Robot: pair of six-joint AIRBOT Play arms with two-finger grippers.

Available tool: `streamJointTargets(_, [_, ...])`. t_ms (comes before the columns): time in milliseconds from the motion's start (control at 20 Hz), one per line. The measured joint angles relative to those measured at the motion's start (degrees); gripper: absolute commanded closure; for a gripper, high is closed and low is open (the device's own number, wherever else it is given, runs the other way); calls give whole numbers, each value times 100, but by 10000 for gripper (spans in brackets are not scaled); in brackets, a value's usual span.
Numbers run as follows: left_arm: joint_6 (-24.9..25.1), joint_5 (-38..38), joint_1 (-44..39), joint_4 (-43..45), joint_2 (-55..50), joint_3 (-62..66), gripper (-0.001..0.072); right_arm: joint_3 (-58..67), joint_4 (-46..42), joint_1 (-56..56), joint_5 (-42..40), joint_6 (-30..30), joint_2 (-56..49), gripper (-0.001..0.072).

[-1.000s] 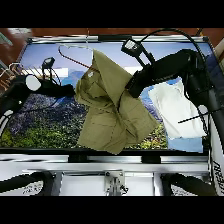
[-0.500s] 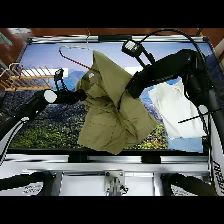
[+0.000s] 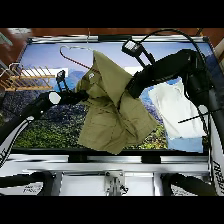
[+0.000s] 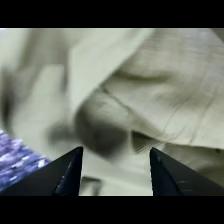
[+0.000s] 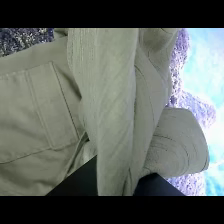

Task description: Fold the shirts.

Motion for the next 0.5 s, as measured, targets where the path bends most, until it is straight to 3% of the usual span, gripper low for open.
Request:
streamJointTargets(150, [-48,343,-17,-138,-192,0,286,0,2,0,-50,24,0,642])
streamJointTargets(200, [-66,424,24,-179,-223,0,518,0,2,0,-81,28,0,642])
streamJointTargets(250, [-66,483,81,-190,-249,0,672,0,2,0,-118,35,0,642])
streamJointTargets(500, [-20,457,442,-238,-173,0,674,0,2,0,-192,39,0,643])
